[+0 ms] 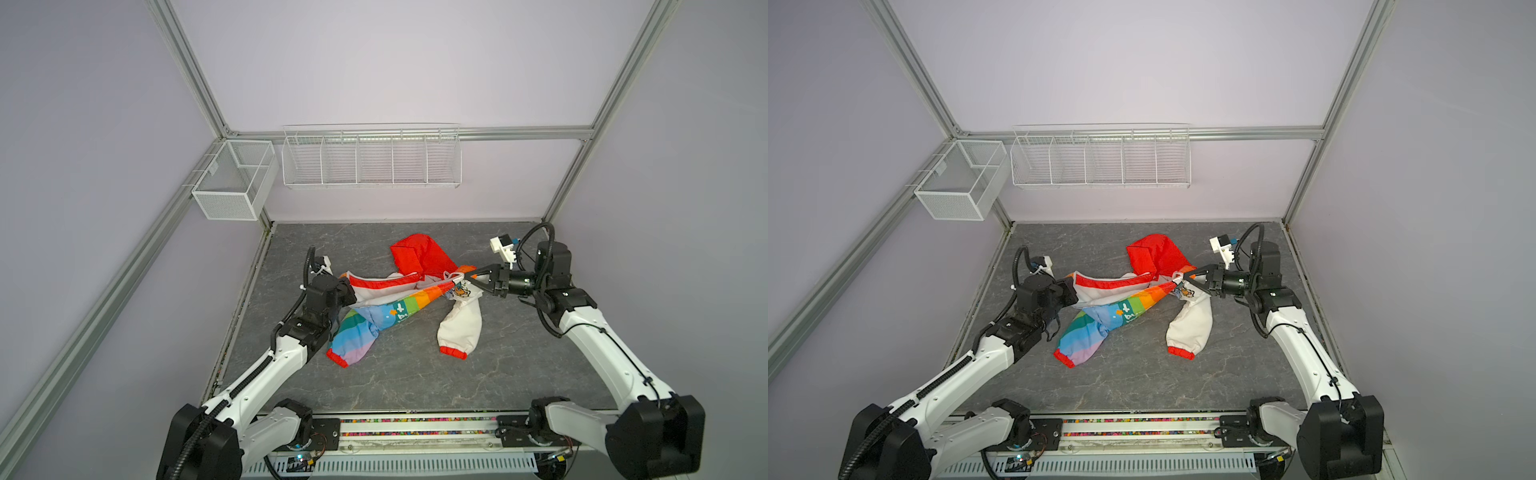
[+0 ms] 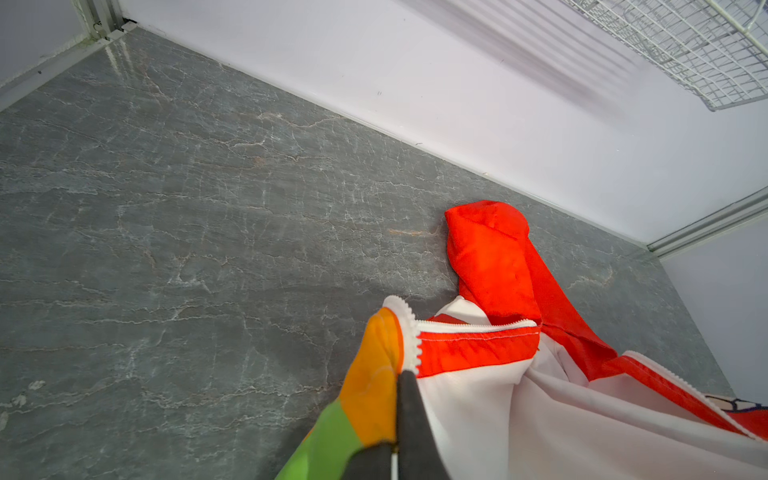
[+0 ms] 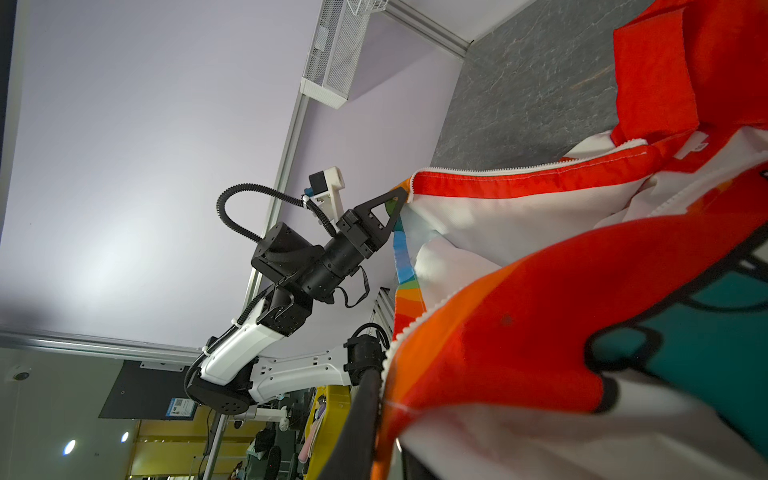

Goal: Zip up the jacket

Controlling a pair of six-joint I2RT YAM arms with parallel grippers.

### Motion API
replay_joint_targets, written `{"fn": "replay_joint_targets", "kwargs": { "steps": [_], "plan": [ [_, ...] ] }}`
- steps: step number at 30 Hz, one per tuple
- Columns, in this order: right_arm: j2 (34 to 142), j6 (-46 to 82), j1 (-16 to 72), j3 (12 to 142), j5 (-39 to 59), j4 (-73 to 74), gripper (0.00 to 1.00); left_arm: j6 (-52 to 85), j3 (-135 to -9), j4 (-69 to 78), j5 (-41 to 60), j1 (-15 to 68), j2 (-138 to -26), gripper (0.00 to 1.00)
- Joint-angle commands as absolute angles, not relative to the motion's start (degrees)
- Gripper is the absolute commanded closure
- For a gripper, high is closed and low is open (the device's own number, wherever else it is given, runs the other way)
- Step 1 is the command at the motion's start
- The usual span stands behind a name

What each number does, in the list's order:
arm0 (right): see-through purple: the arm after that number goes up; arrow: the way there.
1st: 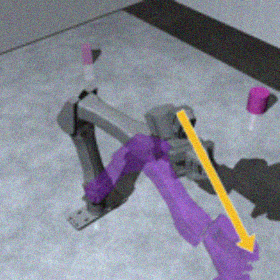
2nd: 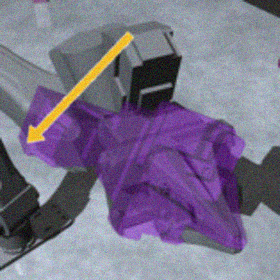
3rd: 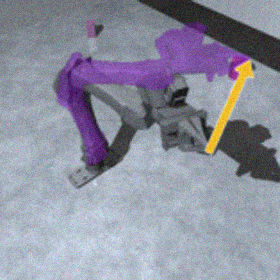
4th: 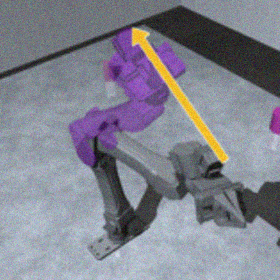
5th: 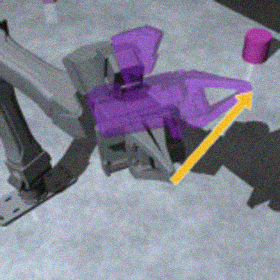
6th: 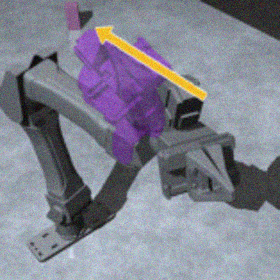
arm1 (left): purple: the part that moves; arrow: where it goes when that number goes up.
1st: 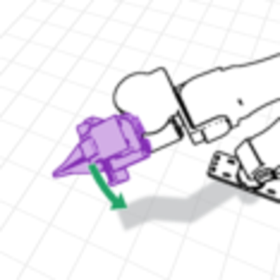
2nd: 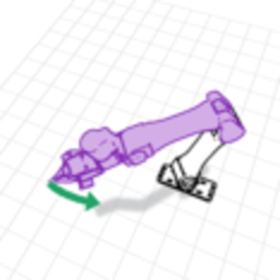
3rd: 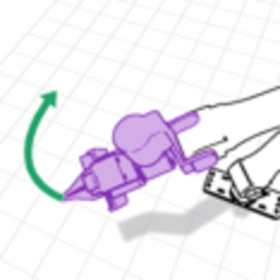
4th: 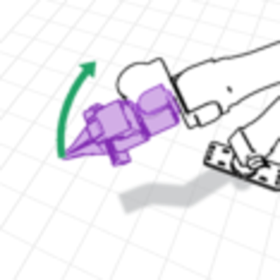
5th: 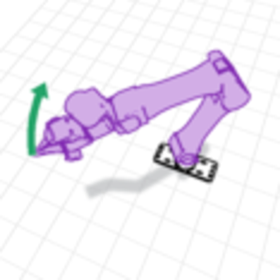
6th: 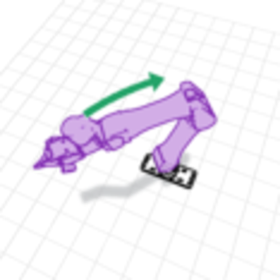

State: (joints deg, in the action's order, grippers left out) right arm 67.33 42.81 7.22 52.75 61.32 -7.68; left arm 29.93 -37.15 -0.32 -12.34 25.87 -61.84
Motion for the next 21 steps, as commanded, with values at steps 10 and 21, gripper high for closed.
{"fn": "replay_joint_targets", "kwargs": {
  "steps": [10, 21],
  "plan": [
    [64.18, 41.74, 5.98, 51.16, 62.57, -11.43, 0.84, 30.18, -36.39, 1.33, -11.52, 25.53, -62.23, 1.0],
    [61.75, 44.1, 5.8, 50.71, 63.02, -11.69, 0.88, 30.19, -36.47, 1.71, -11.01, 25.55, -62.65, 1.0]
  ]
}}
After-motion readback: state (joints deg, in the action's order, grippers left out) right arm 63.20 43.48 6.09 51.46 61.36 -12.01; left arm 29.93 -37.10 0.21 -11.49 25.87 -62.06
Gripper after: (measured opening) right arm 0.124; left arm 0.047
